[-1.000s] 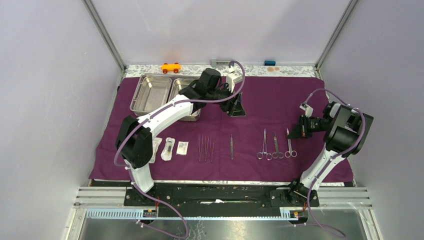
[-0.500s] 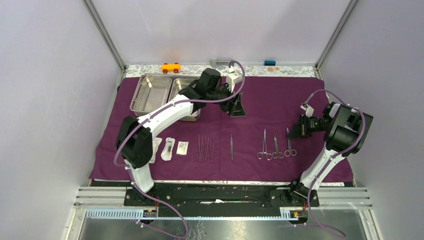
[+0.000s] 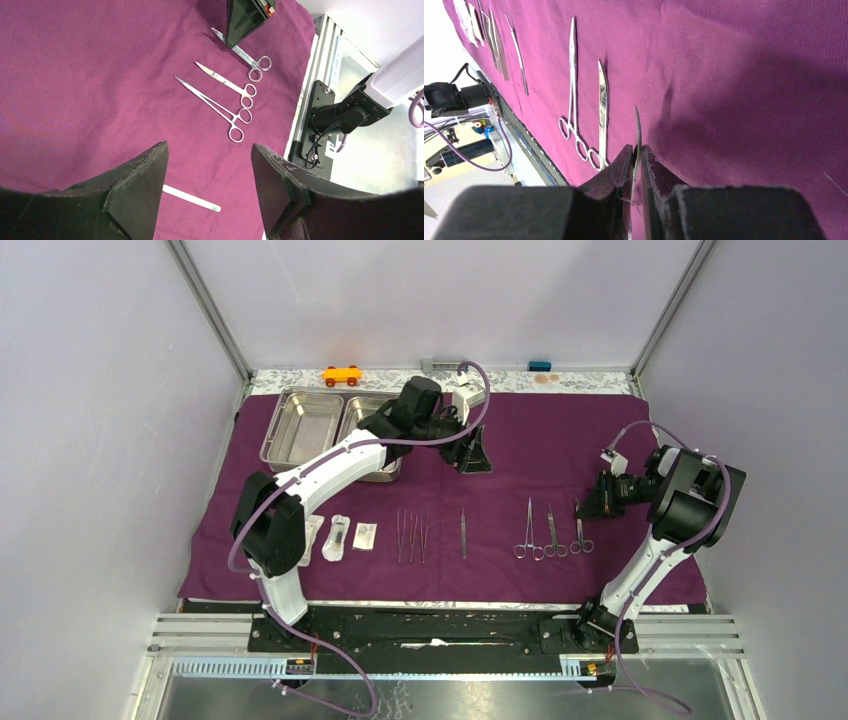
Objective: Open and lay out the surgical kit
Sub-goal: Place the medical item in the surgical kit, then pick up the medical item from the container.
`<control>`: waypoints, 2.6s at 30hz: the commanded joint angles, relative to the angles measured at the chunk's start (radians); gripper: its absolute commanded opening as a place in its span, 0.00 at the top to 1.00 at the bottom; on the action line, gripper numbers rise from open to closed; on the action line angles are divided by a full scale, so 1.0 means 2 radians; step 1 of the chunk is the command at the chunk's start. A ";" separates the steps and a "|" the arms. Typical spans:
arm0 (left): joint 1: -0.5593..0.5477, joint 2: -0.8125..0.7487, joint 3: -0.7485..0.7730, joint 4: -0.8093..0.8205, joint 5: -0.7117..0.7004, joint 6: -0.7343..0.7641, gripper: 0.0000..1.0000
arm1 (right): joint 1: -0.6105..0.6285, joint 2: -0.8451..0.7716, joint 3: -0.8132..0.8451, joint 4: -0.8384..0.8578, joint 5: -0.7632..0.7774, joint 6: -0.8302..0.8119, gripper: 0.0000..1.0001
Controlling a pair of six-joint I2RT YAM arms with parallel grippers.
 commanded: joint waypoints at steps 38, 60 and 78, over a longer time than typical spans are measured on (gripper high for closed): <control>0.244 0.049 0.044 -0.033 -0.240 0.046 0.14 | 0.087 -0.207 -0.024 0.173 0.054 0.140 0.40; 0.261 0.205 0.154 -0.145 -0.296 0.106 0.35 | 0.144 -0.252 -0.071 0.278 0.030 0.193 0.40; 0.263 0.240 0.148 -0.151 -0.264 0.076 0.32 | 0.144 -0.255 -0.084 0.277 0.034 0.180 0.40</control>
